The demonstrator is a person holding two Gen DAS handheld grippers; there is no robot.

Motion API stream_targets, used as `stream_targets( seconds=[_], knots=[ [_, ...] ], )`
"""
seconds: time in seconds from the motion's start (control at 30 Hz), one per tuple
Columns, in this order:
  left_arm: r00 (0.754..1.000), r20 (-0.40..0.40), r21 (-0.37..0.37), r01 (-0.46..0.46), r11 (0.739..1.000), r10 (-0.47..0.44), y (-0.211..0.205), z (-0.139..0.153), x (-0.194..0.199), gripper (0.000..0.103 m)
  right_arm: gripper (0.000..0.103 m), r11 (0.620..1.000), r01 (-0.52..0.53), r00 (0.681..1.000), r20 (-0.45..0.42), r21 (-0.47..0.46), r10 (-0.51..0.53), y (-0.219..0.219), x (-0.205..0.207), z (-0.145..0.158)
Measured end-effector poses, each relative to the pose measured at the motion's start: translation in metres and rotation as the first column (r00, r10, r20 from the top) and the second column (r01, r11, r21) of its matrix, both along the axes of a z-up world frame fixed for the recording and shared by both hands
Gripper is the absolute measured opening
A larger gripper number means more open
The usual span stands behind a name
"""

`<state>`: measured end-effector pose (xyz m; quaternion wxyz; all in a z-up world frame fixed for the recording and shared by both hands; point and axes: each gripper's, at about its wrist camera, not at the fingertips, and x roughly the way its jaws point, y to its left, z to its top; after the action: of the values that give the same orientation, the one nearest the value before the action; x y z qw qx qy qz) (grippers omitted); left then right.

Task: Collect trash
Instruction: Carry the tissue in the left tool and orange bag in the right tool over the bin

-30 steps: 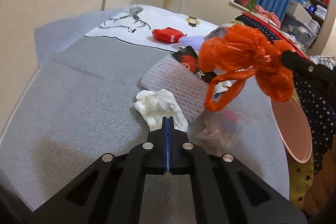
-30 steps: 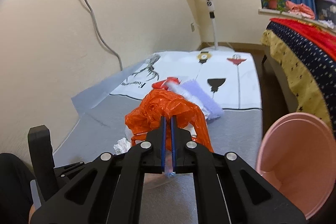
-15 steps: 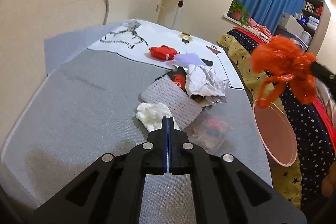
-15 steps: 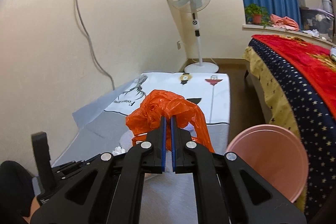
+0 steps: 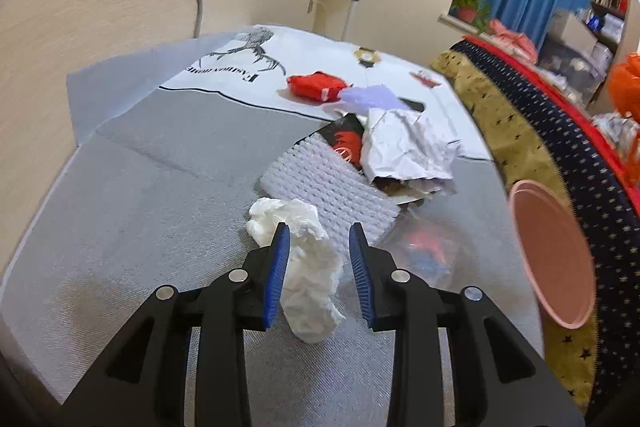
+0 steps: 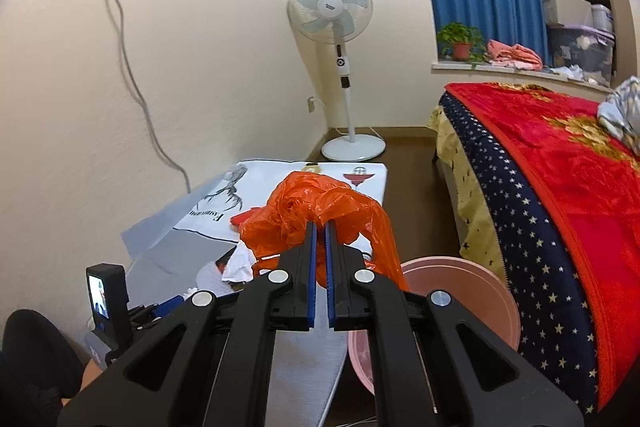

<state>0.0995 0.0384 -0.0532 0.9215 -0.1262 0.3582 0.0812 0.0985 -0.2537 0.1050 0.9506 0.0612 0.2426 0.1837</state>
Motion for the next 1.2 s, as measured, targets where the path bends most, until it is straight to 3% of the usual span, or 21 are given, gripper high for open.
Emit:
stream_targets(
  seconds=[0.17, 0.27, 0.3, 0.4, 0.53, 0.73, 1.2],
  knots=[
    [0.999, -0.046, 0.051, -0.022, 0.998, 0.024, -0.006, -0.006, 0.009, 0.030, 0.004, 0.999, 0.038, 0.998, -0.041, 0.025, -0.037, -0.011, 0.005, -0.024],
    [0.999, -0.049, 0.043, -0.010, 0.999, 0.012, -0.006, -0.007, 0.009, 0.003, 0.004, 0.998, 0.059, 0.997, -0.049, 0.020, -0.058, -0.011, 0.009, -0.030],
    [0.999, -0.038, 0.046, -0.007, 0.999, 0.009, -0.007, -0.004, 0.007, 0.002, 0.004, 0.998, 0.064, 0.997, -0.049, 0.021, -0.062, -0.011, 0.010, -0.031],
    [1.000, 0.002, 0.060, 0.008, 0.998, -0.008, -0.009, 0.006, 0.001, 0.001, 0.004, 0.997, 0.072, 0.997, -0.043, 0.010, -0.072, -0.011, 0.010, -0.031],
    [0.995, 0.089, 0.013, 0.046, 0.999, -0.047, -0.006, 0.024, -0.011, 0.001, 0.004, 0.996, 0.088, 0.996, -0.029, -0.004, -0.089, -0.011, 0.007, -0.030],
    [0.968, 0.218, -0.033, 0.138, 0.990, -0.128, -0.006, 0.049, -0.026, 0.001, 0.004, 0.994, 0.113, 0.994, -0.015, -0.013, -0.113, -0.013, 0.002, -0.028],
    [0.955, 0.240, 0.000, 0.181, 0.983, -0.176, -0.018, 0.060, -0.030, 0.001, 0.004, 0.987, 0.161, 0.987, -0.016, -0.011, -0.161, -0.023, 0.000, -0.027]
  ],
)
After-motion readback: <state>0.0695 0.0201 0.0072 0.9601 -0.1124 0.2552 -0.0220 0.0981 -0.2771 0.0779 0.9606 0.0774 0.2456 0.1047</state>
